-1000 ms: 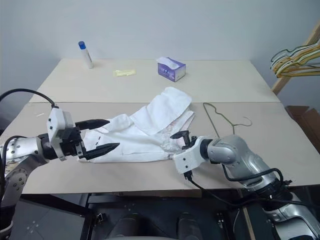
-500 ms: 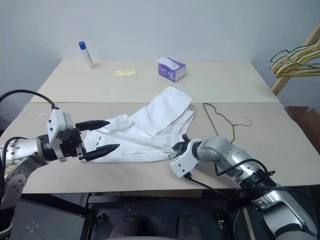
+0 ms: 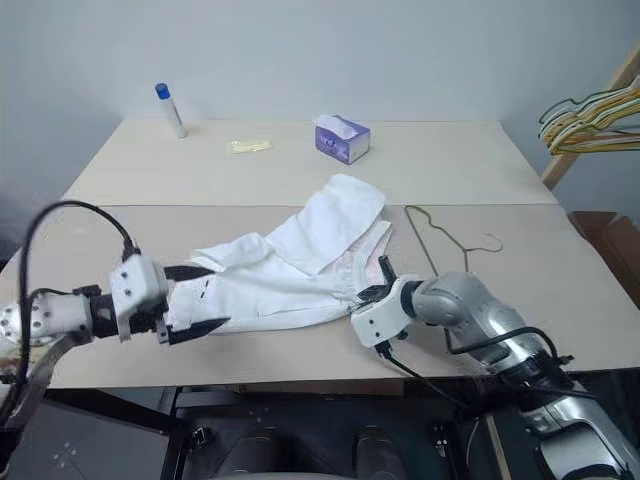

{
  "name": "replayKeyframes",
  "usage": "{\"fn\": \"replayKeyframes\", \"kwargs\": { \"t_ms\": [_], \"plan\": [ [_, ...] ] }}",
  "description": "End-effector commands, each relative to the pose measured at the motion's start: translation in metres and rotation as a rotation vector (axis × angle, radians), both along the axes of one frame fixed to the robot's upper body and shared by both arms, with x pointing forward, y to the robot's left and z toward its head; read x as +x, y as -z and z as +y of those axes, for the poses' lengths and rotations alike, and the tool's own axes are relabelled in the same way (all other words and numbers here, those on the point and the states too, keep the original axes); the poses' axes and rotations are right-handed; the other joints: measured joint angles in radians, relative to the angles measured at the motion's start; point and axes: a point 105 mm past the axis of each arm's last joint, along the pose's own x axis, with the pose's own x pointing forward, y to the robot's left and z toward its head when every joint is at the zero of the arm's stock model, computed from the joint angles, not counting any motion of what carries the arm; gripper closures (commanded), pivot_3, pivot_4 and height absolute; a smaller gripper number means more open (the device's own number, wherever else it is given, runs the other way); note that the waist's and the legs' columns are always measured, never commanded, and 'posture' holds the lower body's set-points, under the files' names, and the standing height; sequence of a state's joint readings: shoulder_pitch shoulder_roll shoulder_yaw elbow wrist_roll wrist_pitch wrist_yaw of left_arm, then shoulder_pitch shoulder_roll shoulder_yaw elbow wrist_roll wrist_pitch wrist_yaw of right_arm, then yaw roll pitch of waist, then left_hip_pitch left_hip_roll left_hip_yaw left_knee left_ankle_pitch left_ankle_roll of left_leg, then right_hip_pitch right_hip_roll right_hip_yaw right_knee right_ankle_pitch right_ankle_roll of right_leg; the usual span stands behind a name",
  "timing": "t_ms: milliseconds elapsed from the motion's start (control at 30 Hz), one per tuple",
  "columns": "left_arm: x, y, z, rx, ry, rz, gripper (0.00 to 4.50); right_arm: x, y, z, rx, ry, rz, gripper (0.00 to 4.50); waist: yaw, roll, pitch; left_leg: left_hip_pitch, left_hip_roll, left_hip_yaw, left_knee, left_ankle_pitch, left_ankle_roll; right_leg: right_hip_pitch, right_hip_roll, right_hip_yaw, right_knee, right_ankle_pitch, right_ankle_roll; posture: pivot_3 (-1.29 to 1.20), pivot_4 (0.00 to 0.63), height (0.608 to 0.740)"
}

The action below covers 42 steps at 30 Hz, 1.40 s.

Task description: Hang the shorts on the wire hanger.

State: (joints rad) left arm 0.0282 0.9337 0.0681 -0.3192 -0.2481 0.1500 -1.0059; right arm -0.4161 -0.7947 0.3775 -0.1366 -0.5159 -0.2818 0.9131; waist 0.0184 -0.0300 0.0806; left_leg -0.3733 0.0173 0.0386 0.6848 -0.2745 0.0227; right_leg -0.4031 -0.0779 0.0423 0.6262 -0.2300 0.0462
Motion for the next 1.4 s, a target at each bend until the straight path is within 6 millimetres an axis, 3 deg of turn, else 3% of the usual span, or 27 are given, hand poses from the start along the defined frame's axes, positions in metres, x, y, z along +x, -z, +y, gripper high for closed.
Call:
{"fn": "replayKeyframes", "kwargs": {
  "t_ms": [33,200,400,500,800,900,1033,1133,1267,1333,1400],
  "plan": [
    [-0.005,0.024,0.010,0.215,0.119,-0.029,0.00,-0.001,-0.017,-0.005,0.008,-0.012,-0.035,4.49,0.000,0.000,0.000,0.000,0.000,0.000,0.000,0.000,0.000,0.000,0.000,0.000,0.000,0.000,0.000,0.10,0.027,0.740],
    [-0.002,0.052,0.023,0.431,0.214,-0.036,0.00,0.002,-0.018,-0.007,0.001,-0.014,-0.040,4.49,0.007,0.001,-0.001,0.000,0.000,0.002,-0.001,0.000,0.000,0.000,0.000,0.000,0.000,0.000,0.000,0.09,0.025,0.740],
    [0.019,0.074,0.041,0.599,0.143,-0.071,0.00,0.003,-0.022,-0.001,0.028,-0.009,-0.051,4.49,0.010,0.022,-0.019,0.007,0.000,0.004,-0.001,0.000,0.000,0.006,0.000,0.000,0.001,0.000,0.000,0.07,0.026,0.740],
    [0.026,0.074,0.045,0.630,0.122,-0.096,0.59,0.002,-0.021,-0.002,0.028,-0.006,-0.046,4.50,0.004,0.026,-0.024,0.021,0.000,0.005,-0.006,0.000,0.000,0.017,0.000,0.001,0.002,-0.008,0.003,0.06,0.028,0.740],
    [0.040,0.064,0.050,0.626,0.092,-0.116,3.57,0.001,-0.020,-0.001,0.037,-0.010,-0.040,4.50,-0.007,0.026,-0.025,0.020,0.001,0.004,-0.006,0.000,0.000,0.015,0.001,0.001,0.006,-0.009,-0.003,0.07,0.028,0.740],
    [0.033,0.056,0.045,0.589,0.146,-0.072,4.48,-0.004,-0.019,-0.001,0.040,-0.025,-0.015,4.50,-0.007,0.023,-0.025,0.019,0.001,0.004,-0.007,0.000,0.000,0.014,0.001,0.001,0.005,-0.009,-0.003,0.07,0.028,0.740],
    [-0.002,0.035,0.038,0.497,0.340,0.083,4.48,-0.015,-0.019,-0.006,0.047,-0.060,0.048,4.50,-0.010,0.019,-0.024,0.017,0.002,0.005,-0.007,-0.001,0.001,0.012,0.001,0.001,0.004,-0.010,-0.003,0.07,0.027,0.740],
    [-0.029,0.016,0.038,0.420,0.441,0.189,4.48,-0.038,-0.014,-0.018,0.019,-0.127,0.165,4.50,-0.008,0.018,-0.024,0.008,0.002,0.005,-0.006,-0.001,0.001,0.003,0.000,0.002,0.004,-0.009,-0.003,0.08,0.028,0.740],
    [-0.054,0.008,0.040,0.391,0.531,0.298,4.48,-0.054,-0.006,-0.035,-0.047,-0.171,0.264,4.50,-0.004,0.016,-0.023,0.004,0.002,0.004,-0.005,-0.001,0.001,-0.001,0.000,0.001,0.005,-0.009,-0.003,0.10,0.025,0.740],
    [-0.052,0.012,0.037,0.388,0.538,0.284,4.48,-0.048,-0.008,-0.035,-0.039,-0.165,0.264,4.50,-0.004,0.016,-0.023,0.005,0.002,0.005,-0.005,-0.001,0.001,0.000,0.000,0.001,0.005,-0.009,-0.003,0.11,0.021,0.740],
    [-0.036,0.012,0.026,0.354,0.508,0.206,4.48,-0.033,-0.018,-0.028,0.018,-0.149,0.223,4.50,-0.005,0.016,-0.023,0.007,0.002,0.005,-0.005,-0.001,0.001,0.002,0.001,0.001,0.005,-0.009,-0.004,0.11,0.017,0.740]
  ]
}}
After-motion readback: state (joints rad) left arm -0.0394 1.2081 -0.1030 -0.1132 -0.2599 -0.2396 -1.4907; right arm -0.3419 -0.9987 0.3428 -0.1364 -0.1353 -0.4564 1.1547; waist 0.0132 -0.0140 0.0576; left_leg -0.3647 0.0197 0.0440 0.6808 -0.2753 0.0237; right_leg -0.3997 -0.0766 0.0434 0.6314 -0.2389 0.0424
